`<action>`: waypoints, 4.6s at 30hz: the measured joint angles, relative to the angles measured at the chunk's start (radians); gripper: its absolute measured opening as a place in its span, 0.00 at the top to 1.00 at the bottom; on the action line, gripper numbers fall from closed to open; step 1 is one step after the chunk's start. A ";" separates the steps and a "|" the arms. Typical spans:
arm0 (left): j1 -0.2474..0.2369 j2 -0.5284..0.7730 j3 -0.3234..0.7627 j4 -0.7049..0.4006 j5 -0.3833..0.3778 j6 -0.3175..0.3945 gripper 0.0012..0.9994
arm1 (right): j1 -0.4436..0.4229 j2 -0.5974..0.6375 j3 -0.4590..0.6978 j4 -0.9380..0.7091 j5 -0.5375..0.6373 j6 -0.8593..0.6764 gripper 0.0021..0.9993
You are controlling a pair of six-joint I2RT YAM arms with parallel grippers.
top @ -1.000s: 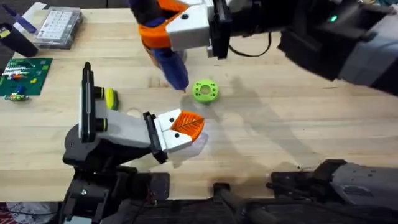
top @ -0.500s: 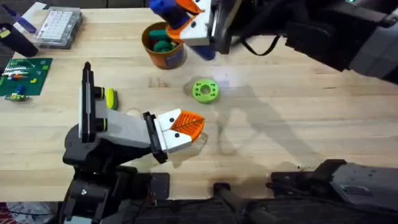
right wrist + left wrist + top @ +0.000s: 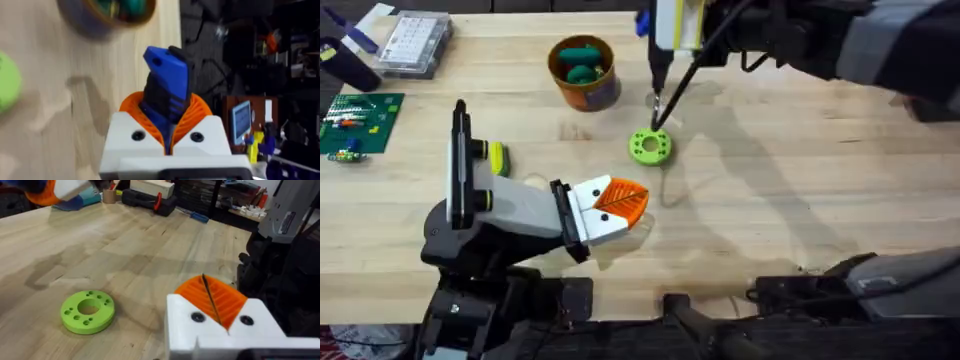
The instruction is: Pick up the gripper from the table and insert it into the empty holder that is missing its gripper. Then pick up a screw, insert it into the mounting hole, and use the screwdriver to tighten it. Finally, clean up the table by picking up the vegetable and placing it into the bucket.
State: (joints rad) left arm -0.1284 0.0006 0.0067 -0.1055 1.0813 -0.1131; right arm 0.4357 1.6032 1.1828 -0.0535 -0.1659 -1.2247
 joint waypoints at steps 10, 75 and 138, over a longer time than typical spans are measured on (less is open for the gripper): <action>0.000 0.000 0.000 0.000 0.000 0.000 0.98 | -0.115 0.184 0.000 0.037 0.018 -0.200 0.98; 0.000 0.000 0.000 0.000 0.000 0.001 0.53 | -0.178 -0.169 0.046 -0.353 -0.034 0.801 0.00; 0.341 1.541 1.211 -1.015 -1.145 0.029 0.01 | -0.244 -0.521 0.291 -0.957 0.102 1.125 0.00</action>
State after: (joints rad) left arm 0.2130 1.5418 1.2172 -1.1202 -0.0637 -0.0845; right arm 0.1921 1.0821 1.4738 -1.0104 -0.0638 -0.0998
